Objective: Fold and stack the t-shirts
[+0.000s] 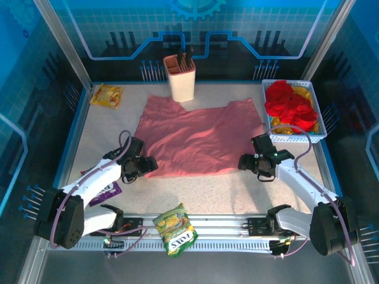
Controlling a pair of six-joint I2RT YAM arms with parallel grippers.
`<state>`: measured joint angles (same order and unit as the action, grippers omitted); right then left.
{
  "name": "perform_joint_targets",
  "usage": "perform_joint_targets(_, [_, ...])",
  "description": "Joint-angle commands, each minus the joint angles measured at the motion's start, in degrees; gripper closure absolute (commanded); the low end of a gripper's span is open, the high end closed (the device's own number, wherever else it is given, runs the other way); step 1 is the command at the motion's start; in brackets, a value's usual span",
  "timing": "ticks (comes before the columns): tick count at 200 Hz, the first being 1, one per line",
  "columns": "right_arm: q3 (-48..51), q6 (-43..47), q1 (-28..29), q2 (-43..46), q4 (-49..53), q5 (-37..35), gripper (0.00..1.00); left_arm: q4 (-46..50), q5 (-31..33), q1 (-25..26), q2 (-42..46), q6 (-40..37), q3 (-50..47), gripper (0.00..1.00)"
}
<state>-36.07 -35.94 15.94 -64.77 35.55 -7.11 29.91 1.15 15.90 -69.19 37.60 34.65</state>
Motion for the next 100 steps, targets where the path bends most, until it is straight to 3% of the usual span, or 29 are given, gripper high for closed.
perform_joint_targets(1, [1.83, -3.2, -0.85, -2.05, -8.12, -0.69, 0.21, -4.77, -1.53, 0.03, -1.59, 1.37, -0.77, 0.16])
perform_joint_targets(31, [1.01, -3.75, -1.0, -8.74, -15.81, 2.07, 0.29, -8.48, -2.06, 0.1, -2.95, 2.09, -0.99, 0.17])
perform_joint_targets(62, [-0.54, -4.29, -0.93, -13.02, -19.45, 2.2, 0.3, -9.25, -1.89, 0.1, -4.99, 1.88, -0.81, 0.2])
perform_joint_targets(100, [-1.21, -3.96, -1.01, -17.27, -20.54, 1.75, 0.39, -8.62, -1.17, 0.1, -5.16, 1.33, -0.65, 0.34])
